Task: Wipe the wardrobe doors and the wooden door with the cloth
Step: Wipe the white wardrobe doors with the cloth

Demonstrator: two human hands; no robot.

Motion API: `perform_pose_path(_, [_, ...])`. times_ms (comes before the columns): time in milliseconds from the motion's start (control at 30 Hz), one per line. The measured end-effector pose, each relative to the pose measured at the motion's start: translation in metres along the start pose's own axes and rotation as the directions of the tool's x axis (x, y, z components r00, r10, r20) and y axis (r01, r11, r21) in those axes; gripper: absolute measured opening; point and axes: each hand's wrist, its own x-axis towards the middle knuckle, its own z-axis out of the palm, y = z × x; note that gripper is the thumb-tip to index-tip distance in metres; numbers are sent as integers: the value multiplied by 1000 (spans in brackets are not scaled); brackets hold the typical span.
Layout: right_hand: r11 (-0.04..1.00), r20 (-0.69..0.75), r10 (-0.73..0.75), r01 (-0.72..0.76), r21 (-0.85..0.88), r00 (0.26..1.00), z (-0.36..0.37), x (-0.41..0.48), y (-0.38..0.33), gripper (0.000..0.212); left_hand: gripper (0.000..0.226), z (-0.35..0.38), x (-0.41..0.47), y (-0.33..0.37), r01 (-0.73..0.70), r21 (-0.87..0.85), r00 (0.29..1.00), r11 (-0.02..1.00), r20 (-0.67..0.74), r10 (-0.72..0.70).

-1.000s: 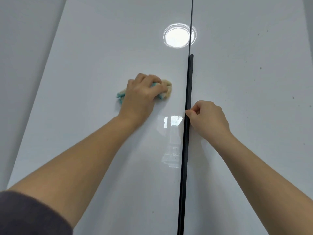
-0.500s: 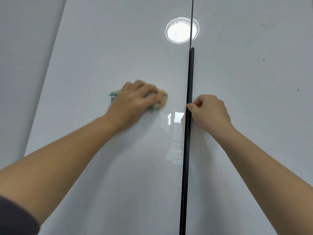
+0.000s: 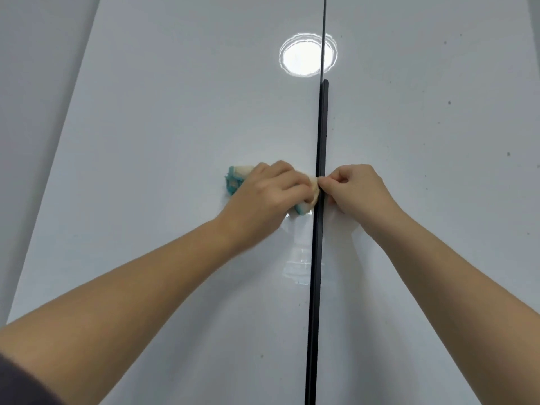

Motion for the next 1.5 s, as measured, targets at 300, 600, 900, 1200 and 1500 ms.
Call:
perform_pose_path(300, [991, -18, 25, -27, -134, 1000, -2, -6, -8, 22, 19, -23, -89, 54, -312, -63, 926, 948, 206, 318])
perform_pose_path(600, [984, -48, 61, -68, -163, 997, 0, -8, -9, 20, 23, -63, -65, -64, 176, 231, 978, 957, 74, -198])
perform_pose_path(900, [979, -72, 51, -65, -194, 996, 5, -10, -7, 22, 22, -78, -144, -8, 13, 163, 978, 986, 201, -46])
perform_pose_path(1200, [986, -72, 54, -64, -153, 996, 5, -9, -5, 23, 42, -102, -103, -127, 600, 325, 798, 731, -181, -574])
perform_pose_path(1500, [988, -91, 34, -47, -149, 995, 8, -12, -3, 21, 37, -106, -171, -72, 567, 285, 821, 773, -115, -560])
